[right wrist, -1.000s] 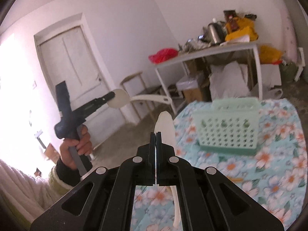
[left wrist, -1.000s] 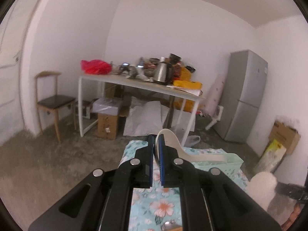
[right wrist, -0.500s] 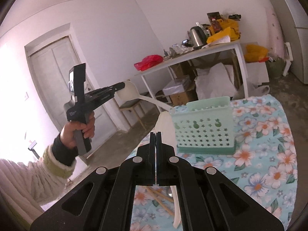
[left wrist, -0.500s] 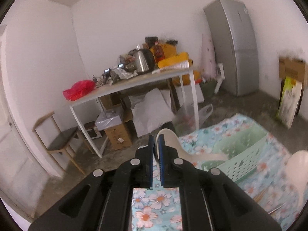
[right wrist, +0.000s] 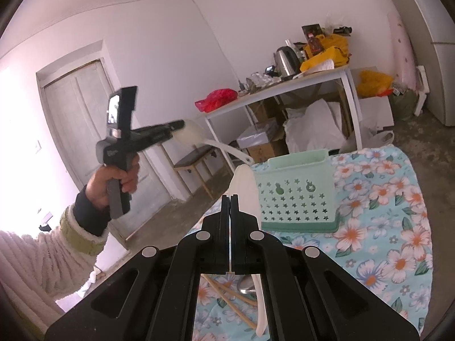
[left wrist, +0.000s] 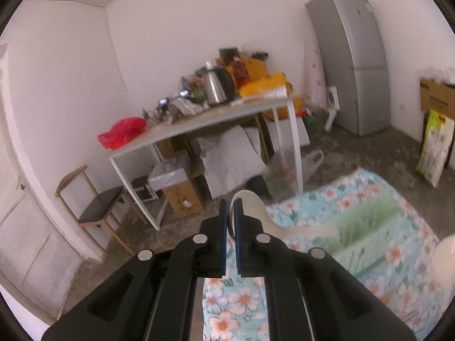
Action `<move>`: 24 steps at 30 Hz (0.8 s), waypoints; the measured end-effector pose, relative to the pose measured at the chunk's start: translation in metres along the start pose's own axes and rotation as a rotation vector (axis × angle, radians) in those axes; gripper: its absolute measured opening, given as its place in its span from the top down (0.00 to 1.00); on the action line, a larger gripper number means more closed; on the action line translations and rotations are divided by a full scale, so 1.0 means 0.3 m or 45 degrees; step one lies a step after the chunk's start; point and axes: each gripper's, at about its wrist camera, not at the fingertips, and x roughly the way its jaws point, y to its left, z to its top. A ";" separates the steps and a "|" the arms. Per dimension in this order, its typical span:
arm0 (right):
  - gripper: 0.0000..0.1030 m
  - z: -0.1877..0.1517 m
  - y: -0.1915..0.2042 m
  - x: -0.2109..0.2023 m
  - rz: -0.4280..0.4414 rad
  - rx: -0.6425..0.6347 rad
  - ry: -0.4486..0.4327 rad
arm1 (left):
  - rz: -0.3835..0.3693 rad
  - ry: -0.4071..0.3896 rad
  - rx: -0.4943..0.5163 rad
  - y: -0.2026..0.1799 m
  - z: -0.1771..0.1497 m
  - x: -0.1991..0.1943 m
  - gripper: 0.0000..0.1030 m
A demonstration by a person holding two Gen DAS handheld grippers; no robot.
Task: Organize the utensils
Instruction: 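Carry both white spoons upright toward the mint-green holder with both tools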
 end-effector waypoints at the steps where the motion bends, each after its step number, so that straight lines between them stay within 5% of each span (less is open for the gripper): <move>1: 1.00 -0.001 0.001 0.001 0.001 0.003 0.003 | 0.007 -0.006 -0.017 0.010 0.008 0.002 0.96; 15: 1.00 -0.001 0.015 0.030 -0.011 -0.008 0.030 | -0.101 0.292 0.102 -0.102 -0.068 0.212 0.96; 22: 1.00 0.027 -0.001 0.056 0.006 0.017 0.004 | -0.449 0.418 -0.158 -0.118 -0.117 0.336 0.89; 24: 1.00 0.041 -0.006 0.058 0.013 0.021 -0.012 | -0.517 0.424 -0.249 -0.116 -0.128 0.365 0.75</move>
